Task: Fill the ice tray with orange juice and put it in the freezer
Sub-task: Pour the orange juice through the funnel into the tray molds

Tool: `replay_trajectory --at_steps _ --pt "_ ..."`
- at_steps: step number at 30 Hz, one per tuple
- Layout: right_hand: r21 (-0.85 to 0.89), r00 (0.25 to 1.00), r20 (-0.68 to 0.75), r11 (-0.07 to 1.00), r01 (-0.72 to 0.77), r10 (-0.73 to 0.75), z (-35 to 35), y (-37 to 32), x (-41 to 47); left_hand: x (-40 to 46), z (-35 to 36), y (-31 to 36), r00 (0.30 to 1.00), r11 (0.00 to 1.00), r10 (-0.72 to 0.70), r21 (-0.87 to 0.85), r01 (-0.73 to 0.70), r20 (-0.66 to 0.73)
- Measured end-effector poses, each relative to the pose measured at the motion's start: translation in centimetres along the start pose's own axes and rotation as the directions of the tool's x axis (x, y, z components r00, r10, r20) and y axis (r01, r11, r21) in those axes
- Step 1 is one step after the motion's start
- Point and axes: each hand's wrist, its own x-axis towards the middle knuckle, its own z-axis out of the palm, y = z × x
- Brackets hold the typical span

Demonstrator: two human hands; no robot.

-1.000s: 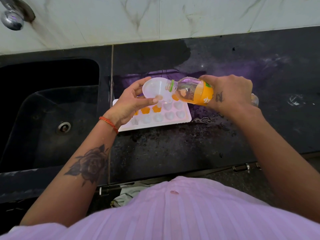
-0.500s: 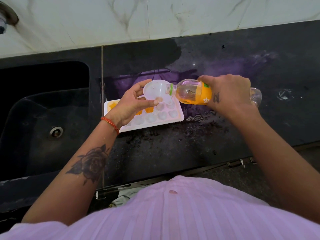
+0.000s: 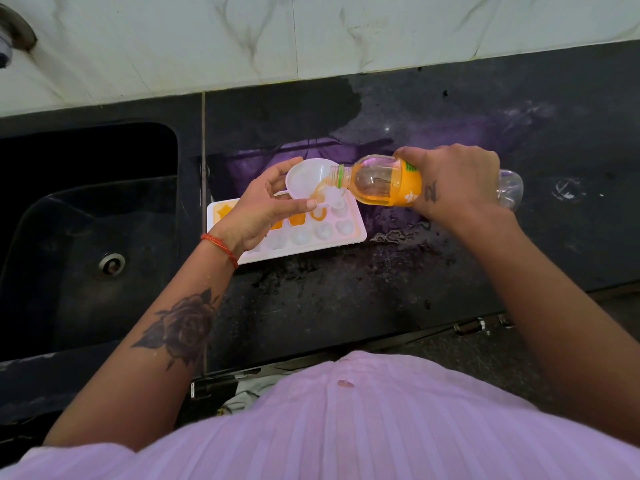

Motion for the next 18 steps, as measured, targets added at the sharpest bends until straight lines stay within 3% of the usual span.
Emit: replay_trajectory --at_steps 9,18 --pt "0.148 0.991 0.116 0.986 -0.077 0.06 -0.4 0.4 -0.4 -0.2 0.5 0.6 0.999 1.0 0.028 -0.016 -0.027 0.02" --pt "0.154 0.984 0.136 0.979 -0.134 0.113 -0.6 1.8 -1.4 0.5 1.7 0.8 0.998 0.999 0.023 -0.025 -0.021 0.06"
